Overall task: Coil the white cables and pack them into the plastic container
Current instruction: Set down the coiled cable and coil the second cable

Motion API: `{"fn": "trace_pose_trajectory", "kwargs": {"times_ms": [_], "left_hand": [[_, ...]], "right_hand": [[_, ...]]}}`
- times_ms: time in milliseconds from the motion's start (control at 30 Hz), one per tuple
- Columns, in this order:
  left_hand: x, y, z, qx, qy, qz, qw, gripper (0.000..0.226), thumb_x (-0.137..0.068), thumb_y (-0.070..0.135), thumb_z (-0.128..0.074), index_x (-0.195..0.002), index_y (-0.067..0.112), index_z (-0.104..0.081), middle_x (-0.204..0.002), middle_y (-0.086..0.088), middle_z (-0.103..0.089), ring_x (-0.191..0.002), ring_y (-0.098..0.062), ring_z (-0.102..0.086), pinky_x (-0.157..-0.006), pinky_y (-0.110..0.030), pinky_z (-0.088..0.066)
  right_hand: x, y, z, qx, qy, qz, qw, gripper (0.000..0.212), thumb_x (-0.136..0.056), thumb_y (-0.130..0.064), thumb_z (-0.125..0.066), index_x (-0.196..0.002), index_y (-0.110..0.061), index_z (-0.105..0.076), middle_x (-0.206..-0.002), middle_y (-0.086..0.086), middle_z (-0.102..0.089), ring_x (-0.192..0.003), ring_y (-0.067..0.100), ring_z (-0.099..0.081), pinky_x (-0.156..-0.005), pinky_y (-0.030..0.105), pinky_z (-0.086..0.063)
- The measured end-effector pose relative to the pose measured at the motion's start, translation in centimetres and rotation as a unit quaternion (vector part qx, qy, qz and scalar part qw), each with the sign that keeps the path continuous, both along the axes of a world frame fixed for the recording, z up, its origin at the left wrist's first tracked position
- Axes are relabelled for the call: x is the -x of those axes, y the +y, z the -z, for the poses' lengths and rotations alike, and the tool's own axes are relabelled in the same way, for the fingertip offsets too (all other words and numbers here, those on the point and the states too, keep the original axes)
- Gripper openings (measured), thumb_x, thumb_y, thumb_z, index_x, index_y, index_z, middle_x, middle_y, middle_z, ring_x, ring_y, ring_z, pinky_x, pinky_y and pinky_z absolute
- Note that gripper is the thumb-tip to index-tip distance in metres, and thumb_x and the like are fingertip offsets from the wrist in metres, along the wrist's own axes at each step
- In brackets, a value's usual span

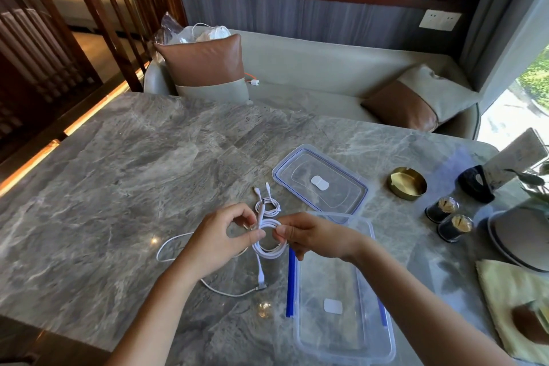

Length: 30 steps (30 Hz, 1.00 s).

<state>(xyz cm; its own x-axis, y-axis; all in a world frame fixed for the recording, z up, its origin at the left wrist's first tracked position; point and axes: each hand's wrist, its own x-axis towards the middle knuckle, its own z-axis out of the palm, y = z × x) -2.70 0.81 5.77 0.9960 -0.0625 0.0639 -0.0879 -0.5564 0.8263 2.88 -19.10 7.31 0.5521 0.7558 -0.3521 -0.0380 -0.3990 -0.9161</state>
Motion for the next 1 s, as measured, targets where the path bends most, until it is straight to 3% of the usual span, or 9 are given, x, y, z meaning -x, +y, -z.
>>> {"fn": "trace_pose_trajectory", "kwargs": {"times_ms": [100, 233, 333, 467, 600, 700, 800, 900, 1000], "left_hand": [[0.2, -0.3, 0.0, 0.042, 0.022, 0.01, 0.999, 0.014, -0.076, 0.031, -0.072, -0.072, 0.023, -0.062, -0.06, 0.011, -0.051, -0.058, -0.001, -0.042, -0.058, -0.018, -0.034], [0.3, -0.5, 0.2, 0.046, 0.04, 0.028, 0.998, 0.017, -0.081, 0.033, -0.068, -0.064, 0.034, -0.067, -0.062, -0.012, -0.046, -0.062, -0.007, -0.041, -0.059, -0.029, -0.029], [0.4, -0.6, 0.4, 0.076, 0.057, 0.02, 0.995, 0.016, -0.079, 0.04, -0.064, -0.063, 0.04, -0.069, -0.062, -0.002, -0.045, -0.062, -0.009, -0.039, -0.059, -0.029, -0.028], [0.4, -1.2, 1.2, 0.111, 0.045, -0.051, 0.991, 0.012, -0.081, 0.022, -0.067, -0.076, 0.016, -0.075, -0.061, -0.004, -0.05, -0.061, -0.006, -0.044, -0.058, -0.029, -0.034], [0.4, -1.9, 1.5, 0.192, 0.055, -0.097, 0.975, 0.015, -0.083, 0.019, -0.064, -0.075, 0.01, -0.074, -0.071, -0.004, -0.052, -0.057, -0.007, -0.048, -0.052, -0.023, -0.041], [0.6, -2.4, 1.6, 0.246, 0.084, -0.118, 0.958, 0.024, -0.086, 0.017, -0.061, -0.066, 0.016, -0.072, -0.054, 0.007, -0.055, -0.049, -0.002, -0.048, -0.049, -0.014, -0.041], [0.6, -2.8, 1.8, 0.286, 0.085, -0.17, 0.939, 0.023, -0.086, 0.018, -0.06, -0.065, 0.015, -0.071, -0.054, 0.007, -0.063, -0.051, -0.004, -0.052, -0.054, -0.021, -0.046], [0.4, -3.0, 1.9, 0.332, 0.066, -0.227, 0.913, 0.025, -0.087, 0.02, -0.059, -0.066, 0.015, -0.07, -0.06, 0.006, -0.065, -0.057, -0.01, -0.05, -0.058, -0.028, -0.044], [0.1, -3.6, 1.6, 0.344, 0.046, -0.245, 0.905, 0.028, -0.089, 0.02, -0.057, -0.063, 0.017, -0.067, -0.058, 0.008, -0.065, -0.055, -0.008, -0.052, -0.058, -0.026, -0.044]], "right_hand": [[0.0, 0.1, -0.1, -0.005, -0.01, 0.002, 1.0, 0.028, -0.1, -0.017, -0.04, -0.075, -0.017, -0.052, -0.063, 0.001, -0.039, -0.057, 0.009, -0.043, -0.06, 0.02, -0.045], [-0.1, 0.2, 0.0, -0.005, -0.041, 0.0, 0.999, 0.029, -0.1, -0.015, -0.04, -0.074, -0.018, -0.052, -0.063, -0.001, -0.039, -0.057, 0.007, -0.042, -0.06, 0.021, -0.044], [-0.1, 0.3, 0.2, -0.01, -0.06, 0.013, 0.998, 0.028, -0.1, -0.015, -0.04, -0.074, -0.015, -0.051, -0.063, 0.0, -0.039, -0.058, 0.009, -0.042, -0.058, 0.021, -0.044], [-0.3, 0.6, 0.9, -0.031, -0.061, 0.055, 0.996, 0.027, -0.099, -0.014, -0.042, -0.084, 0.006, -0.053, -0.062, 0.002, -0.04, -0.059, 0.014, -0.04, -0.058, 0.024, -0.042], [-0.6, 1.0, 1.4, -0.071, -0.018, 0.1, 0.992, 0.024, -0.097, -0.016, -0.047, -0.088, 0.001, -0.061, -0.063, 0.002, -0.047, -0.056, 0.01, -0.047, -0.062, 0.026, -0.047], [-0.7, 1.1, 1.5, -0.086, -0.011, 0.148, 0.985, 0.012, -0.094, -0.017, -0.055, -0.089, -0.008, -0.061, -0.066, 0.007, -0.053, -0.055, 0.013, -0.052, -0.059, 0.026, -0.05], [-0.6, 0.8, 1.1, -0.101, -0.016, 0.216, 0.971, 0.016, -0.093, -0.019, -0.056, -0.079, -0.012, -0.058, -0.059, 0.002, -0.058, -0.05, 0.014, -0.056, -0.056, 0.028, -0.051], [0.4, 0.6, 0.2, -0.044, 0.037, 0.118, 0.991, 0.04, -0.098, -0.035, -0.044, -0.071, -0.013, -0.064, -0.062, 0.005, -0.066, -0.051, 0.013, -0.062, -0.054, 0.022, -0.053], [2.0, 1.1, 0.3, 0.024, 0.1, 0.023, 0.994, 0.051, -0.099, -0.046, -0.032, -0.093, -0.009, -0.067, -0.088, 0.021, -0.07, -0.069, 0.022, -0.066, -0.064, 0.027, -0.054]]}}
